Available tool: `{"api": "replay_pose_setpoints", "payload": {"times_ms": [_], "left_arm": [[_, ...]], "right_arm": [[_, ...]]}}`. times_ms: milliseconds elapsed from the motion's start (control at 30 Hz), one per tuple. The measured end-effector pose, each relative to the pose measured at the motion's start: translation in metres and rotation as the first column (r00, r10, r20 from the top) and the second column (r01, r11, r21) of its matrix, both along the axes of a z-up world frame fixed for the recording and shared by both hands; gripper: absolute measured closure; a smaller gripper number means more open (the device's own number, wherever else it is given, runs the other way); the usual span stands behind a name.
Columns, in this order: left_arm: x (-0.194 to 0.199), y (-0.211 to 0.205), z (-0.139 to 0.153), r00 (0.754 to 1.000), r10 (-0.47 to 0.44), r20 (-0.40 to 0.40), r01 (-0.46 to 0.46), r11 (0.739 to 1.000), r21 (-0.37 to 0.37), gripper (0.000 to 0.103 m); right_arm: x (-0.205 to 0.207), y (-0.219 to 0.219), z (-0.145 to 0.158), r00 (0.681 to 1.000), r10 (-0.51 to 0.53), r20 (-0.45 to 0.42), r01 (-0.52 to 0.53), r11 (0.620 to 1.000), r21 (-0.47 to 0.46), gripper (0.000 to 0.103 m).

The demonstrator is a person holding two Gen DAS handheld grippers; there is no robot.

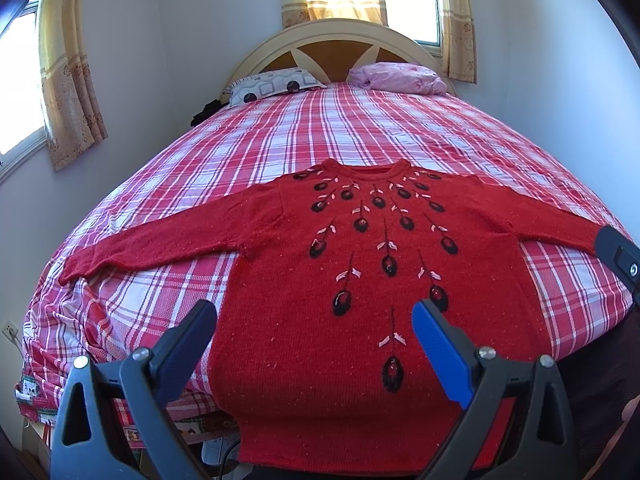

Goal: Fold small clothes

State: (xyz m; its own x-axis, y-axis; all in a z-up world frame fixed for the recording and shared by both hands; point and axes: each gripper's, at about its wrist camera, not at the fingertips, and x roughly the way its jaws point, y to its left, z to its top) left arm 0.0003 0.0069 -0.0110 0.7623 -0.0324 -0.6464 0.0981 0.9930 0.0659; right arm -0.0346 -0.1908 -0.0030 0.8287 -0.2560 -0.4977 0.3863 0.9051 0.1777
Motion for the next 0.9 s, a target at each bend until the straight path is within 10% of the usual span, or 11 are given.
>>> {"api": "replay_pose_setpoints", "payload": {"times_ms": [900], "left_arm": [[-0.0021, -0.0023, -0.0045, 1.0, 0.001, -0.008, -0.002, 1.0, -0.005, 0.003]], "right_arm": [[0.0027, 0.0007, -0.0043, 1.0, 0.001, -0.011, -0.001, 1.0, 0.012, 0.001]]}}
